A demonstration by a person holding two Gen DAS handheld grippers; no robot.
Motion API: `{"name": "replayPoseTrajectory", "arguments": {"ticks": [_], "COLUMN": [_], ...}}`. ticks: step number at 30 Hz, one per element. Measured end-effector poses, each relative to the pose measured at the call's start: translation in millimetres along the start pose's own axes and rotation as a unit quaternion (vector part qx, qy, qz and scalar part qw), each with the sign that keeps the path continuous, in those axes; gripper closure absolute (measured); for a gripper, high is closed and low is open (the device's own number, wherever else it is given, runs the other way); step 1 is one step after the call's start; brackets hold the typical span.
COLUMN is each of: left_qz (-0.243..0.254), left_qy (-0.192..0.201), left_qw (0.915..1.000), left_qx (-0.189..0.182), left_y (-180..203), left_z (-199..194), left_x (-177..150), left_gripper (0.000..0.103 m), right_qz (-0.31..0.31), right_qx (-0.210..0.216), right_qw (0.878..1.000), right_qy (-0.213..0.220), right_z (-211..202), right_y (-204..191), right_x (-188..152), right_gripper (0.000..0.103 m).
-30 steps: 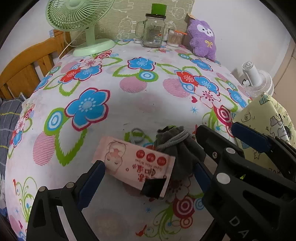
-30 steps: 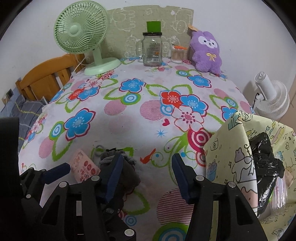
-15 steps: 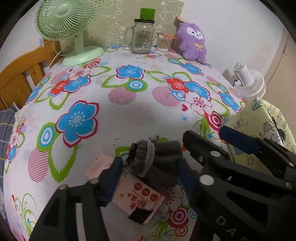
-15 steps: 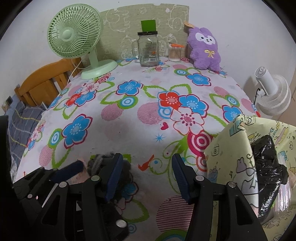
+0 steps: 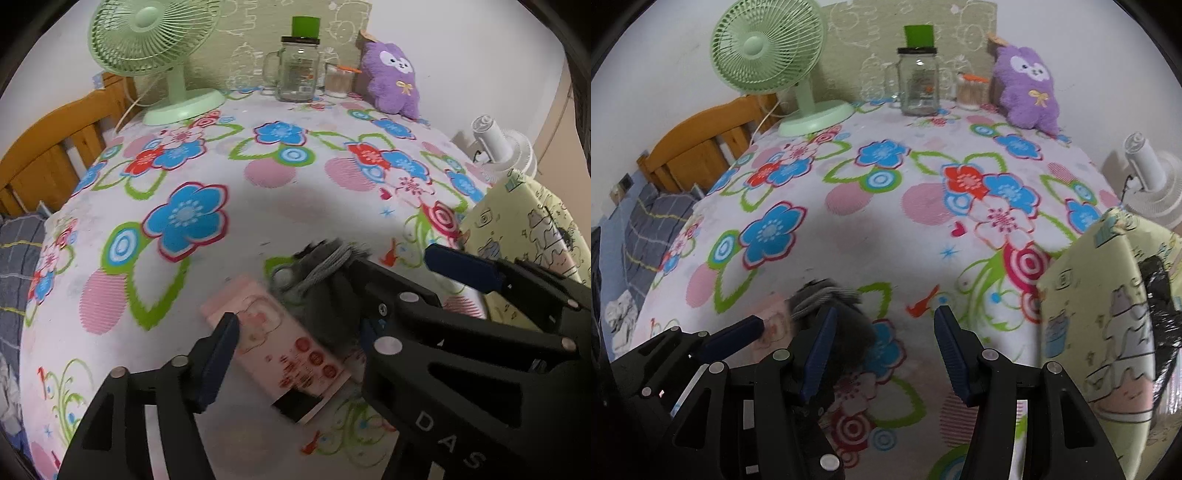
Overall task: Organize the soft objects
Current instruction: 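Grasp the pink wipes pack with left while right grasps the grey knit item, then lift and carry the wipes pack with left while right carries the grey item to the box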
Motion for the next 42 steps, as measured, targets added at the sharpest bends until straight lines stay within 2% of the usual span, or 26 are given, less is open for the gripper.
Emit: {"name": "replayPoseTrajectory", "arguments": {"ticks": [3, 9, 14, 16, 18, 19, 20, 21, 26, 30, 36, 40, 42], "left_qz": [-0.005, -0.009, -0.017, -0.018, -0.025, -0.027, -0.029, -0.031, -0.027, -0.012, -0.008, -0.007, -0.004], "left_qy": [0.001, -0.005, -0.014, -0.013, -0.012, -0.012, -0.012, -0.013, -0.014, -0.013, -0.014, -0.011, -0.01], "left_qw": [0.9999, 0.9999, 0.9996, 0.9996, 0.9996, 0.9995, 0.9995, 0.9994, 0.9995, 0.9992, 0.9991, 0.9993, 0.9994], "left_qx": [0.011, 0.012, 0.015, 0.015, 0.011, 0.01, 0.008, 0.009, 0.012, 0.035, 0.04, 0.035, 0.032], "left_y": [-5.8, -9.6, -16.1, -17.1, -19.4, -20.3, -21.2, -22.0, -18.5, -14.2, -12.9, -7.4, -4.1], "left_z": [-0.3, 5.2, 10.5, 11.0, 11.1, 11.3, 11.4, 11.6, 12.7, 15.4, 15.4, 13.7, 13.2], "left_x": [-3.3, -5.6, -6.9, -6.3, -5.7, -5.4, -5.2, -4.9, -3.0, -1.9, -0.7, -0.6, -0.3], "left_gripper": [0.023, 0.022, 0.022, 0.021, 0.02, 0.02, 0.02, 0.019, 0.018, 0.02, 0.037, 0.056, 0.061], "right_qz": [-0.002, -0.004, 0.004, 0.004, -0.001, -0.006, -0.01, -0.017, -0.018, -0.016, -0.015, -0.009, -0.006], "right_qx": [0.0, 0.006, 0.031, 0.04, 0.058, 0.062, 0.066, 0.064, 0.053, 0.016, 0.001, -0.002, -0.004], "right_qw": [1.0, 1.0, 0.999, 0.999, 0.998, 0.998, 0.997, 0.997, 0.998, 1.0, 1.0, 1.0, 1.0], "right_qy": [0.006, -0.006, -0.023, -0.027, -0.031, -0.03, -0.029, -0.027, -0.016, 0.015, 0.02, 0.016, 0.016], "right_z": [-0.2, 10.9, 21.3, 24.8, 26.2, 26.0, 25.3, 24.6, 21.6, 13.1, 12.5, 13.2, 12.5], "right_y": [-3.4, -8.5, -11.5, -13.8, -17.7, -19.7, -21.3, -23.2, -20.4, -11.4, -4.9, -1.4, 1.3], "right_x": [-1.2, -1.8, -1.3, -2.0, -2.8, -3.1, -3.1, -3.3, -2.2, 1.4, 3.4, 1.7, 1.3], "right_gripper": [0.029, 0.028, 0.028, 0.033, 0.049, 0.053, 0.063, 0.067, 0.074, 0.076, 0.076, 0.076, 0.076]}}
Point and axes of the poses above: each gripper's, at about its wrist camera, not at the fingertips, and z roughly the way its jaws point, y to its right, x to its top, the point moved 3 cm from there along z, roughly the way its jaws point, and after that the axes turned 6 degrees about z, right-handed, at the moved point
